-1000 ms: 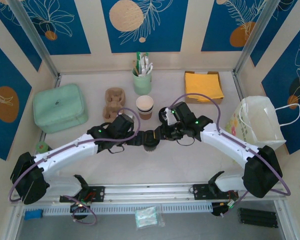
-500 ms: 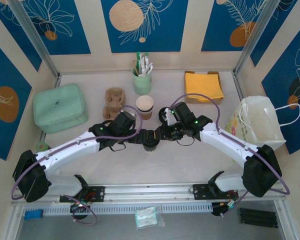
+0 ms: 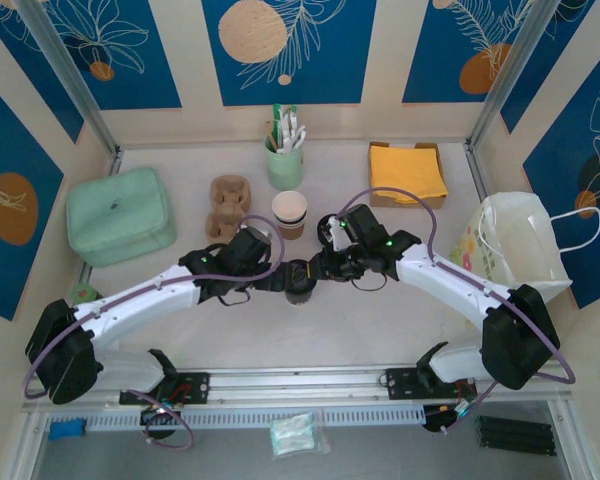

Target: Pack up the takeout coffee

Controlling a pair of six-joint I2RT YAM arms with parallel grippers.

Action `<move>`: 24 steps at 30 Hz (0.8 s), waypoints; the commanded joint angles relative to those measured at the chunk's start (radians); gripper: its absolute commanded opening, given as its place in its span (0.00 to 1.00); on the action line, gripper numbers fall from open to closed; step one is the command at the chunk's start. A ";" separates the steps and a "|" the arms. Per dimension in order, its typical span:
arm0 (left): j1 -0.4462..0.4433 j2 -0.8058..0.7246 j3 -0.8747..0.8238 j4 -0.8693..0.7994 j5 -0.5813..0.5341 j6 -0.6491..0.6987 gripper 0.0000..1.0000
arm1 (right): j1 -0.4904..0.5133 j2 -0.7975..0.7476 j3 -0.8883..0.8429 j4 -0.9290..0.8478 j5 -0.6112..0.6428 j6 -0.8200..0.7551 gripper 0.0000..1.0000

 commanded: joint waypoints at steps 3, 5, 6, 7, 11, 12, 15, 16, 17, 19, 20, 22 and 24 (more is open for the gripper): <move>0.009 0.006 -0.041 0.008 -0.015 -0.003 0.99 | 0.001 0.006 -0.031 0.005 -0.008 -0.007 0.29; 0.009 0.005 -0.059 0.017 -0.013 -0.010 0.99 | 0.002 0.008 -0.040 0.012 -0.006 -0.002 0.29; 0.009 0.006 -0.068 0.022 -0.011 -0.015 0.99 | 0.002 0.009 -0.046 0.017 -0.006 0.001 0.29; 0.009 0.008 -0.078 0.029 -0.010 -0.019 0.99 | 0.002 0.011 -0.054 0.021 -0.003 0.004 0.29; 0.008 0.009 -0.127 0.058 0.002 -0.042 1.00 | 0.002 0.027 -0.088 0.042 0.006 0.019 0.29; 0.008 0.008 -0.137 0.063 0.004 -0.048 1.00 | 0.003 0.030 -0.095 0.045 0.005 0.023 0.29; 0.009 0.001 -0.147 0.068 0.008 -0.053 1.00 | 0.003 0.028 -0.093 0.037 0.004 0.026 0.29; 0.009 -0.001 -0.148 0.068 0.008 -0.052 1.00 | 0.003 0.025 -0.084 0.031 0.003 0.023 0.29; 0.008 -0.002 -0.145 0.066 0.007 -0.051 1.00 | 0.004 0.020 -0.073 0.021 0.001 0.020 0.29; 0.009 -0.005 -0.138 0.063 0.007 -0.048 1.00 | 0.002 0.006 -0.045 -0.003 0.000 0.012 0.30; 0.009 -0.005 -0.134 0.060 0.006 -0.045 1.00 | 0.002 -0.002 -0.027 -0.018 -0.001 0.006 0.31; 0.008 -0.005 -0.125 0.056 0.009 -0.042 1.00 | -0.001 -0.019 0.007 -0.046 0.000 -0.003 0.34; 0.008 -0.006 -0.117 0.055 0.012 -0.040 1.00 | -0.005 -0.036 0.037 -0.071 0.004 -0.009 0.38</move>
